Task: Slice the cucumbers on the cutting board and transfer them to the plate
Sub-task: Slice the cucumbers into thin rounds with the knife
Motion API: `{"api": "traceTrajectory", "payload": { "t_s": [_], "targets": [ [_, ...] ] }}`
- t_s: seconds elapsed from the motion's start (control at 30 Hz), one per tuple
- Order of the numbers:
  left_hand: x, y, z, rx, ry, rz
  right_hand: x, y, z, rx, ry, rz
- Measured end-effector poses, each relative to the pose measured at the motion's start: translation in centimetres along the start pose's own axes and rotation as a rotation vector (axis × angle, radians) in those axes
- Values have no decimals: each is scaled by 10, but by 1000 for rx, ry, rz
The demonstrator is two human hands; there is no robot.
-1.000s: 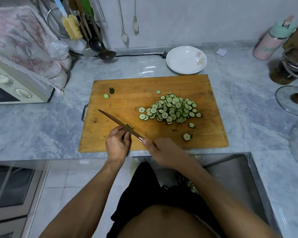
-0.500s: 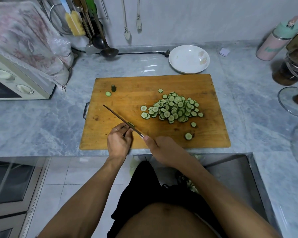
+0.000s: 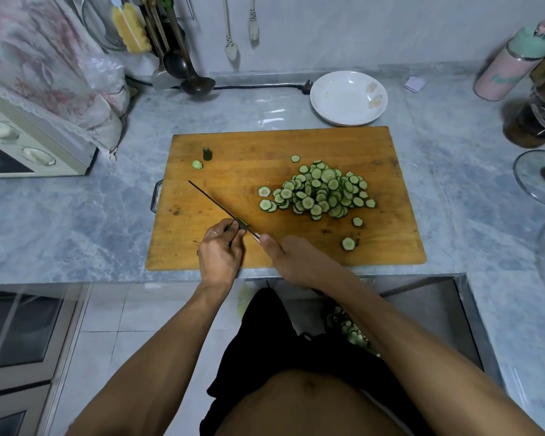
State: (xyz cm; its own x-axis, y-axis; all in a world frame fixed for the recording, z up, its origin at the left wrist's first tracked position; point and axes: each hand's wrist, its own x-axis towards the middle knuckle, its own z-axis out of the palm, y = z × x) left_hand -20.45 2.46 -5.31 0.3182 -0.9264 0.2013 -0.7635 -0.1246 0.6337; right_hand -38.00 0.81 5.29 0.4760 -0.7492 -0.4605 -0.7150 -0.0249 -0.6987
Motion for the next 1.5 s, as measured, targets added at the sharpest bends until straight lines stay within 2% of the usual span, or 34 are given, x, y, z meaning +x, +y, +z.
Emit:
{"api": "traceTrajectory", "payload": {
  "t_s": [0.37,0.57,0.73,1.07,1.23,1.5],
  "targets": [
    [-2,1,-8,64,2,71,12,3,6,-7,19,9],
    [-4,2,-9,55,14,-3,-2,-1,7,-71,0,-49],
    [-4,2,-10,68,5,25,-10,-1,4,-93,-17,-71],
    [-5,4,-5,5,49,11,-3,6,1,34,1,-31],
    [-2,-5,-2,54,26,75,5,3,1,-1,-2,-62],
    [-3,-12,1,77,-3,76,17,0,11,-24,-8,-50]
  ]
}}
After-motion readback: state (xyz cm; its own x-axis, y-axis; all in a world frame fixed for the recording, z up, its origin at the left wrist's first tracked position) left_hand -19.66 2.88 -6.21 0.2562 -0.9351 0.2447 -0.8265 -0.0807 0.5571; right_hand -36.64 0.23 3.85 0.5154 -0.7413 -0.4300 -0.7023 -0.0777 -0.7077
